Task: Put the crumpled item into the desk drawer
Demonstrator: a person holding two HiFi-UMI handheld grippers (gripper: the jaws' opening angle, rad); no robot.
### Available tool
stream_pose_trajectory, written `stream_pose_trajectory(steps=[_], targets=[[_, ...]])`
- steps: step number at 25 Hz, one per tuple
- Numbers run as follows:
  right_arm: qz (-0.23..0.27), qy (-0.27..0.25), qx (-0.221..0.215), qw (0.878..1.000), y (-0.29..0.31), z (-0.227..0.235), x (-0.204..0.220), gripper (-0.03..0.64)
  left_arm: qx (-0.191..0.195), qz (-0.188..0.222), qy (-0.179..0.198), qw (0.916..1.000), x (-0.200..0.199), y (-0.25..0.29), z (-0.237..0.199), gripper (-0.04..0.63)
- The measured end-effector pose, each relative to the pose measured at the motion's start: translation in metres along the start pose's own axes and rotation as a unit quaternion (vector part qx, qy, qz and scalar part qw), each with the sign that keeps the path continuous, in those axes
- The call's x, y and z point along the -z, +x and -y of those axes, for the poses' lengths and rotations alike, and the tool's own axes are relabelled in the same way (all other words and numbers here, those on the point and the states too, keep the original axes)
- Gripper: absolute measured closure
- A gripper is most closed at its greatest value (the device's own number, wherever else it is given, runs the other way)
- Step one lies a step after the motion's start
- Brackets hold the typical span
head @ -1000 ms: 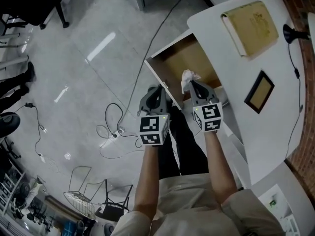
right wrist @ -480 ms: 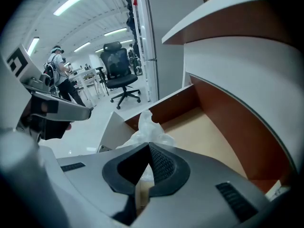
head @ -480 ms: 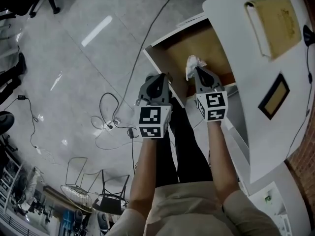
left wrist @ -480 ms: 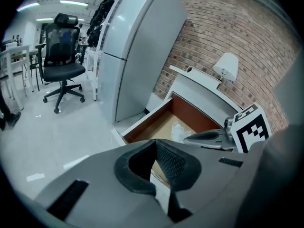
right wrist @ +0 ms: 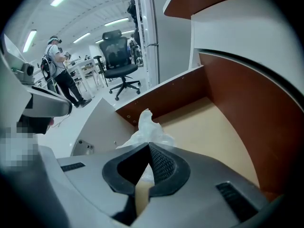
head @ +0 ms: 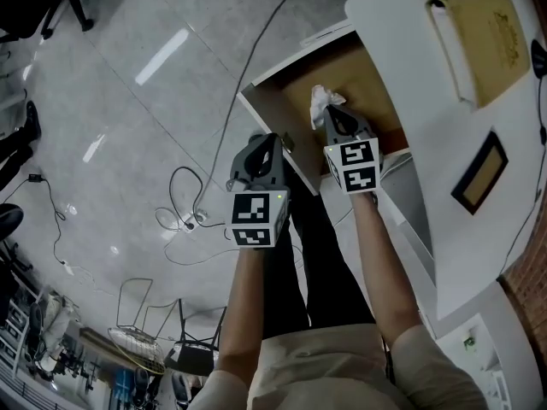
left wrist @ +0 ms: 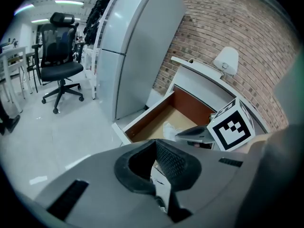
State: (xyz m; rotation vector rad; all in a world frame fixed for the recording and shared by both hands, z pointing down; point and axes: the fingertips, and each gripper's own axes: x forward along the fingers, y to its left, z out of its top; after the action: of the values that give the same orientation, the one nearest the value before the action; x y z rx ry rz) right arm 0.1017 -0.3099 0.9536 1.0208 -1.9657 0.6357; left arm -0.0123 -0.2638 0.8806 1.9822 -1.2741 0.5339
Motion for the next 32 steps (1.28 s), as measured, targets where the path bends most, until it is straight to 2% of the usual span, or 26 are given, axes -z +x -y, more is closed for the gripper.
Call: stream_pose_trajectory(steps=[3, 5, 13, 16, 21, 27, 32], targets=[[-0.013, -0.003, -0.007, 1.0, 0.007, -0.002, 0.003, 0.589, 0.0, 0.004, 0.001, 1.0, -0.004, 0.004, 0.002, 0.578], [-0.017, 0.001, -0.009, 1.0, 0.01, -0.003, 0.004, 0.531, -0.001, 0.007, 0.001, 1.0, -0.007, 0.006, 0.004, 0.578], [-0.001, 0.007, -0.01, 1.0, -0.016, -0.007, 0.007, 0.532, -0.014, 0.008, -0.003, 0.9999, -0.006, -0.001, 0.013, 0.578], [0.003, 0.01, -0.014, 1.0, -0.033, -0.011, 0.01, 0.532, -0.026, 0.006, -0.011, 0.9996, -0.004, -0.01, 0.019, 0.578], [0.009, 0.028, -0.014, 0.999, -0.07, -0.018, 0.011, 0.532, -0.017, 0.013, 0.004, 0.9998, -0.012, -0.023, 0.04, 0.578], [0.027, 0.033, -0.018, 0.999, -0.118, -0.034, -0.005, 0.532, -0.03, 0.018, 0.006, 0.9994, -0.028, -0.055, 0.054, 0.578], [0.035, 0.044, -0.005, 0.998, -0.162, -0.035, -0.015, 0.532, -0.029, 0.004, -0.01, 0.9995, -0.027, -0.09, 0.066, 0.578]])
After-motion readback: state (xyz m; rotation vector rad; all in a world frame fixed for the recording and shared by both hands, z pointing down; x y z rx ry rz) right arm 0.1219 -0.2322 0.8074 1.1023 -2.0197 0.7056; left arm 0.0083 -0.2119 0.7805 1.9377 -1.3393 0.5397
